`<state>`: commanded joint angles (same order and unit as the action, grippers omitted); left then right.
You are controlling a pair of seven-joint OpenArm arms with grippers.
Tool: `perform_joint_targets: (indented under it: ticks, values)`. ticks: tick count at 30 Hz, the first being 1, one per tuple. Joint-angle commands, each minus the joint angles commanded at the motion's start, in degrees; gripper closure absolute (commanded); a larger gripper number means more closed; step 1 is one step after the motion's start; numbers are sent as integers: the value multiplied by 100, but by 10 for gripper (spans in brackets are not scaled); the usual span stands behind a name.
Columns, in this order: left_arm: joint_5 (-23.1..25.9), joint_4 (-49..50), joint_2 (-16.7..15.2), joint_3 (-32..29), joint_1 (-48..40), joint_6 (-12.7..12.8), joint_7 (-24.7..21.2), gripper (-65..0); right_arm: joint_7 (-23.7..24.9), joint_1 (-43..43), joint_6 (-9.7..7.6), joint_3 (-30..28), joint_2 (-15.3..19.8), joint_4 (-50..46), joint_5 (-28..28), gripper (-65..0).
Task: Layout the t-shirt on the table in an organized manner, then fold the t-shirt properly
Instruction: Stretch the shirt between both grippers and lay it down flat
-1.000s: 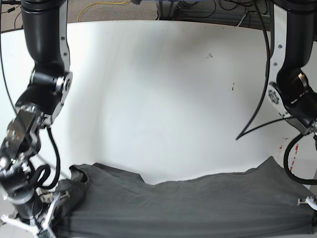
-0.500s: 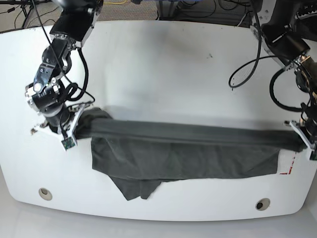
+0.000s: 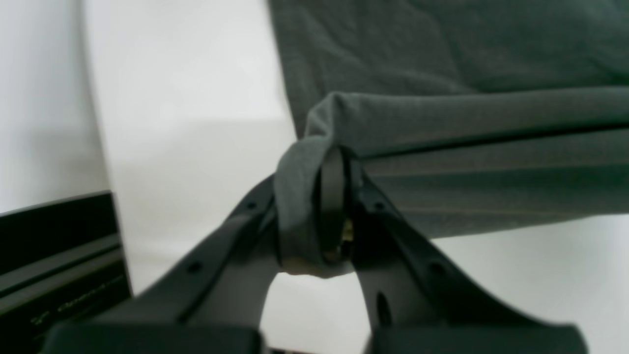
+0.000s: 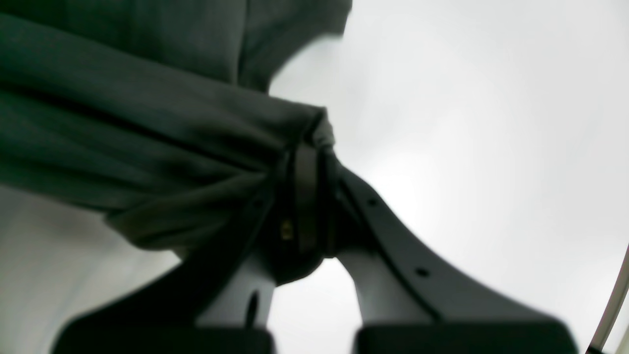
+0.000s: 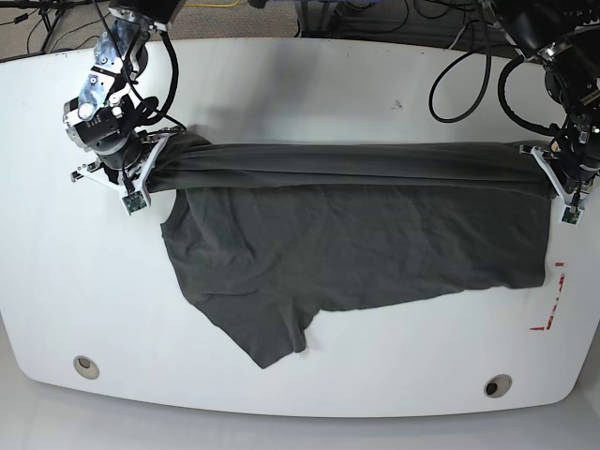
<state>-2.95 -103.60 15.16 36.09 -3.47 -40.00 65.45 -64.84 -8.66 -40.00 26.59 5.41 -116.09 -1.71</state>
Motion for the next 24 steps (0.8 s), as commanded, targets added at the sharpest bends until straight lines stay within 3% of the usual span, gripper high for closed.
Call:
perform_joint_targets:
  ticks: [8,14,24]
  values:
    - [35,105,0,-62,-334,0,-563,0,0,-123,0,-9,-62,44,9,-2]
    - [35,615,26,-149,-325,0,-624,0,0,-18,0,-18,-185,53,9,-2]
    - [26,1582,202,-141,-299,0,-1354,0,70,97,0,-53,-290,255,9,-2]
